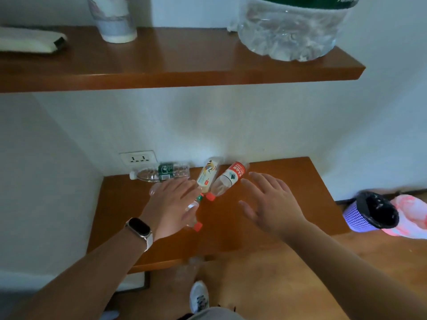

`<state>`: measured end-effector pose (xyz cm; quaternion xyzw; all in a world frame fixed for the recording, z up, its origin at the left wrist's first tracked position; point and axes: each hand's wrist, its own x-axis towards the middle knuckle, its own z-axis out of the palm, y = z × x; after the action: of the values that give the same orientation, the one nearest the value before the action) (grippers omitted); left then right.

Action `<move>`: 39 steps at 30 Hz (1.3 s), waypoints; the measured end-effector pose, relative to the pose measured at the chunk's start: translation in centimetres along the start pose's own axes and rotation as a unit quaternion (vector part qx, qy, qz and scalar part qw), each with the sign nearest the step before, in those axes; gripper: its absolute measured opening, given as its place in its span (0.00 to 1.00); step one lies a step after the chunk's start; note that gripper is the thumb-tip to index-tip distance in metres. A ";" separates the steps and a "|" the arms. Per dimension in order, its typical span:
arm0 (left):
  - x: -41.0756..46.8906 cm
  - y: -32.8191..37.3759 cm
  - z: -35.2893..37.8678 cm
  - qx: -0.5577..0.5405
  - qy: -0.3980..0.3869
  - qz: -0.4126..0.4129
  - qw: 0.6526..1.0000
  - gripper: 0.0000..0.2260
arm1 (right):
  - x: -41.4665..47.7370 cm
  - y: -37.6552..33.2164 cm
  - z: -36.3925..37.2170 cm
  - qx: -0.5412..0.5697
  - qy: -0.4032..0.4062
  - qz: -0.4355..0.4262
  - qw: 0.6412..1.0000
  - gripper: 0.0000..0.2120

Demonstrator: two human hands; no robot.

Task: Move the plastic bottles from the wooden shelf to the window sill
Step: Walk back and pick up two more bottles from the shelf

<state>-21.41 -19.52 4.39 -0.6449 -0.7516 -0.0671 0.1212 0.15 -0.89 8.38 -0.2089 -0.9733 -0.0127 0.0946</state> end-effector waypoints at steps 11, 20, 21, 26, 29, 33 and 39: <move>0.4 -4.2 5.1 -0.063 -0.096 -0.081 0.990 0.23 | 6.0 2.3 4.4 0.022 -0.064 -0.023 0.997 0.25; -1.3 -4.9 8.8 -0.111 -0.197 -0.245 0.943 0.24 | 11.3 6.2 9.9 0.035 -0.162 -0.089 0.982 0.26; -1.3 -4.6 9.0 -0.115 -0.196 -0.263 0.938 0.25 | 11.8 6.5 10.5 0.037 -0.175 -0.096 0.979 0.26; -1.3 -4.0 9.9 -0.125 -0.226 -0.340 0.904 0.25 | 14.0 8.4 13.4 0.042 -0.208 -0.143 0.967 0.27; -0.8 -3.7 10.2 -0.115 -0.229 -0.349 0.901 0.24 | 14.9 9.1 14.5 0.022 -0.231 -0.152 0.961 0.29; -0.3 -4.2 11.1 -0.085 -0.245 -0.314 0.913 0.27 | 16.1 9.5 15.6 0.003 -0.249 -0.167 0.954 0.34; -0.8 -5.1 13.2 -0.011 -0.296 -0.208 0.932 0.33 | 16.0 9.1 17.4 -0.021 -0.261 -0.202 0.944 0.34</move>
<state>-27.61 -17.70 -8.25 -0.4659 -0.8700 0.0951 -0.1304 -13.53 15.02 -5.76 -0.0058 -0.9852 0.0033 -0.1715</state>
